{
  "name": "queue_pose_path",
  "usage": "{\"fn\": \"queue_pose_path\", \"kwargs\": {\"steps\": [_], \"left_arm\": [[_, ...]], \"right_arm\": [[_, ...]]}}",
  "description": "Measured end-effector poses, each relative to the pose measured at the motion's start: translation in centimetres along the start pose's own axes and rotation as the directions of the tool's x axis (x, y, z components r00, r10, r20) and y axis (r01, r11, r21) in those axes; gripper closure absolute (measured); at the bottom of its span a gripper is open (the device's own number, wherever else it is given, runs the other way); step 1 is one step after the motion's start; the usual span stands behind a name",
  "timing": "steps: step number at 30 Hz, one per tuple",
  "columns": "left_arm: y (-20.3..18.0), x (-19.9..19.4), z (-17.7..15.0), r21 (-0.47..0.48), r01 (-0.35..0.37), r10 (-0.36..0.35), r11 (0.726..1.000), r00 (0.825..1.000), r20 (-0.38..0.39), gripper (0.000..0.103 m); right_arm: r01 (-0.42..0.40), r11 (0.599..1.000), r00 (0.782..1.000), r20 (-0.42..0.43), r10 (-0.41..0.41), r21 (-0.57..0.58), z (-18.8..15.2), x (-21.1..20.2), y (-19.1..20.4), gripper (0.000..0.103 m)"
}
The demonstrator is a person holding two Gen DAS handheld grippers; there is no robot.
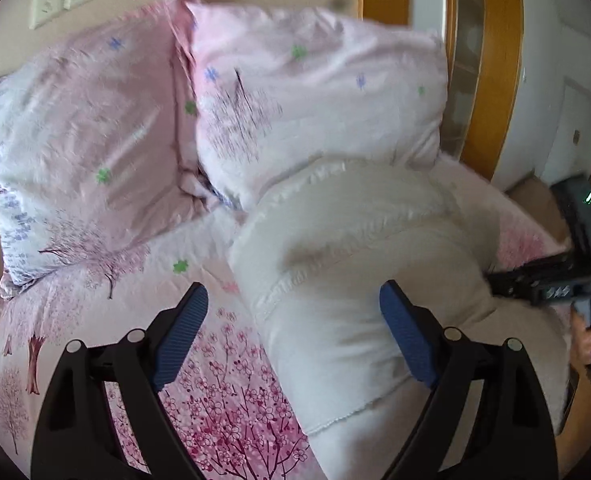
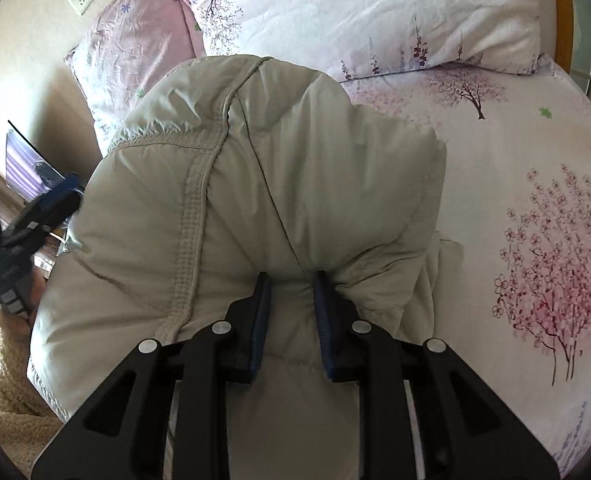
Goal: Fold large clothes
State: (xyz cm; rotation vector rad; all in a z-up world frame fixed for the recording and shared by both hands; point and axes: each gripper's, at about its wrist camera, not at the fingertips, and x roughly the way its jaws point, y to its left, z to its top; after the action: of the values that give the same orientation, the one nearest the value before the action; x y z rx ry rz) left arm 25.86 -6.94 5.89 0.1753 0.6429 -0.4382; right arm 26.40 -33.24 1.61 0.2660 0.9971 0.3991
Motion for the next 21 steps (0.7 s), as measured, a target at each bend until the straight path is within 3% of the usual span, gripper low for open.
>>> {"fn": "queue_pose_path", "kwargs": {"steps": [3, 7, 12, 17, 21], "left_arm": [[-0.5, 1.0, -1.0, 0.026, -0.023, 0.023, 0.999, 1.000, -0.007, 0.014], [0.4, 2.0, -1.5, -0.020, 0.017, -0.018, 1.000, 0.999, -0.045, 0.014], [-0.3, 2.4, -2.4, 0.004, -0.030, 0.030, 1.000, 0.999, -0.034, 0.014], [-0.4, 2.1, -2.5, 0.020, -0.057, 0.058, 0.998, 0.998, -0.035, 0.014], [-0.4, 1.9, -2.5, 0.020, -0.065, 0.066, 0.998, 0.997, -0.031, 0.014]], "right_arm": [[-0.017, 1.000, 1.000, -0.001, 0.017, 0.005, 0.1, 0.2, -0.3, 0.082], [-0.032, 0.999, 0.999, -0.002, 0.032, 0.011, 0.0, 0.4, -0.6, 0.082], [-0.028, 0.999, 1.000, 0.011, 0.028, 0.022, -0.2, 0.6, -0.7, 0.082], [0.049, 0.999, 0.995, 0.083, -0.049, -0.004, -1.0, -1.4, 0.8, 0.081], [0.026, 0.999, 0.989, 0.146, -0.023, -0.022, -2.8, -4.2, 2.0, 0.080]]}}
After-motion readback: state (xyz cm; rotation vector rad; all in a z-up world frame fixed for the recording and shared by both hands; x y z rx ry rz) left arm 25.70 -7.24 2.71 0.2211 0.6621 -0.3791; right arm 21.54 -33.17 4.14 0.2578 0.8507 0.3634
